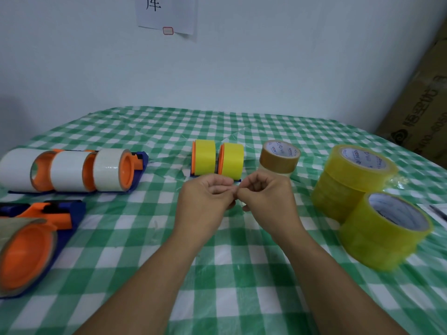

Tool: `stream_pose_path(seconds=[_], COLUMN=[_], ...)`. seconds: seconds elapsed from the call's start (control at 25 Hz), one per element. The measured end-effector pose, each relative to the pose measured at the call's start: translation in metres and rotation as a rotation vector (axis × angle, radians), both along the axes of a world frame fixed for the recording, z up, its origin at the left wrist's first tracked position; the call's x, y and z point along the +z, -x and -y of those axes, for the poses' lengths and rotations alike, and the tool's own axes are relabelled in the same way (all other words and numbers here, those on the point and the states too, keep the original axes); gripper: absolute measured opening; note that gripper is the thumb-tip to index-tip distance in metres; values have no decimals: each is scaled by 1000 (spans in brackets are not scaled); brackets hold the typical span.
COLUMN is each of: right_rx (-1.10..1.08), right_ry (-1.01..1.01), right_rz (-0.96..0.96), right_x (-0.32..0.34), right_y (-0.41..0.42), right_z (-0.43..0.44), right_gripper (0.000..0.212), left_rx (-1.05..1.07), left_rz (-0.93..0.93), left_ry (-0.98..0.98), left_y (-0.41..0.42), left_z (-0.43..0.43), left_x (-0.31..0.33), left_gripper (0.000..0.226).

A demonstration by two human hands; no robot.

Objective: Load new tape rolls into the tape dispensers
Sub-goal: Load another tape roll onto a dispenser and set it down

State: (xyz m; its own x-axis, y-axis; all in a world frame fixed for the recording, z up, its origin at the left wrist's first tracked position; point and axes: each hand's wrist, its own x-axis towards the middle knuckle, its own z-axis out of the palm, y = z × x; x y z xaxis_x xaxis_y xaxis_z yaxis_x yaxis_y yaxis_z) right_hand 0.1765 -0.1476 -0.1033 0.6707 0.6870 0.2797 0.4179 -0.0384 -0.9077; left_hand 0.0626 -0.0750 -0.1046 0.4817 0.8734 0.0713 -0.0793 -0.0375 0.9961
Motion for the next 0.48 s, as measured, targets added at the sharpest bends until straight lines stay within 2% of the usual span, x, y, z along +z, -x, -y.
stream_pose_path(seconds=[0.12,0.28,0.44,0.48], right_rx=[-10,113,180,169], right_ry=[10,-60,-108,-103], right_rz=[20,-122,-265,-273], right_x=[-1,3,8,8], right_y=[0,5,0,-2], right_z=[0,-1,3,4], right_gripper=[16,19,3,6], left_rx=[-11,-25,-90,-116], left_rz=[-15,82,147,160], left_ry=[-15,65,140,172], left_y=[-1,3,6,7], left_z=[1,-3,-5,-6], left_x=[-3,3,7,8], left_gripper=[15,20,24,24])
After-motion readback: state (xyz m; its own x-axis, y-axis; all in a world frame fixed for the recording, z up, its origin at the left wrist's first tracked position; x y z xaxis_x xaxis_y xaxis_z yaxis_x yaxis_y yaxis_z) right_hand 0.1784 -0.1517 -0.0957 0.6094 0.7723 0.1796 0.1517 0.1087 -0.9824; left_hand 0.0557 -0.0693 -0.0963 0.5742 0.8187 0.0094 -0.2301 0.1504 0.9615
